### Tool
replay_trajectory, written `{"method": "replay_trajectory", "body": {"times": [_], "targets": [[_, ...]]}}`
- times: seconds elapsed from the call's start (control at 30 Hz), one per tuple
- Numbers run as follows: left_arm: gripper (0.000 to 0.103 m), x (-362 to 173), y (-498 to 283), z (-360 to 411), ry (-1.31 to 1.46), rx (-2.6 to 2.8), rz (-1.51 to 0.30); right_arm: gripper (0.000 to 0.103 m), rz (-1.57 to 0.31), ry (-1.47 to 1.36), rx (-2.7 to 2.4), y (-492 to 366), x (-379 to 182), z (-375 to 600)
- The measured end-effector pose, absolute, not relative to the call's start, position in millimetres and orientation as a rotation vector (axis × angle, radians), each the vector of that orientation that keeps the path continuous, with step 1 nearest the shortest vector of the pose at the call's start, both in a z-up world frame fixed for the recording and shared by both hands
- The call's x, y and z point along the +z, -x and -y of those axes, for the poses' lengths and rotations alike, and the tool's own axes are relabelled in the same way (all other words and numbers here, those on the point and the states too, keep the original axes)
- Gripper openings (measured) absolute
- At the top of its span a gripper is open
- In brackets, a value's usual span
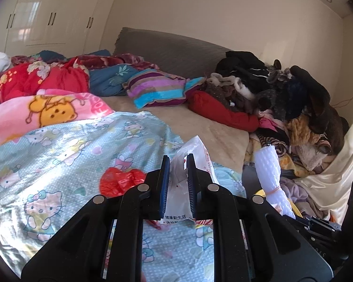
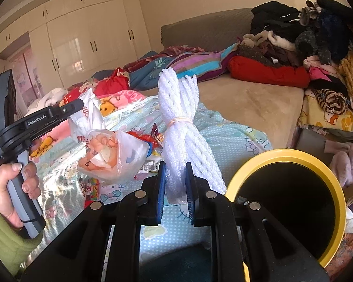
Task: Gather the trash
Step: 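Carry the mesh bundle and plastic bag over the yellow-rimmed bin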
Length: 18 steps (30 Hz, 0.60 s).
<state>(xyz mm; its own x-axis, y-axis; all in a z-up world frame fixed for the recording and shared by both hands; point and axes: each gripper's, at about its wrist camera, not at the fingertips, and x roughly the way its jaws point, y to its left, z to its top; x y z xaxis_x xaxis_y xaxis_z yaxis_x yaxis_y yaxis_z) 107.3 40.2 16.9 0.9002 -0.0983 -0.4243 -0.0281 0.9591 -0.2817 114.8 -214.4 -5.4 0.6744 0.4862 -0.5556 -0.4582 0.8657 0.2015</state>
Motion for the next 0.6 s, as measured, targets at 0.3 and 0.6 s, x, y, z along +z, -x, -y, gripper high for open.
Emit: {"method": "replay_trajectory", "body": {"times": [0.3, 0.6], "targets": [[0.01, 28, -103, -10, 0.255, -0.085, -0.44, 0.016, -0.612, -0.07, 0.496, -110, 5, 240], [0.01, 32, -99, 23, 0.22, -0.139, -0.436, 0.016, -0.598, -0.113, 0.45, -110, 10, 269]]}}
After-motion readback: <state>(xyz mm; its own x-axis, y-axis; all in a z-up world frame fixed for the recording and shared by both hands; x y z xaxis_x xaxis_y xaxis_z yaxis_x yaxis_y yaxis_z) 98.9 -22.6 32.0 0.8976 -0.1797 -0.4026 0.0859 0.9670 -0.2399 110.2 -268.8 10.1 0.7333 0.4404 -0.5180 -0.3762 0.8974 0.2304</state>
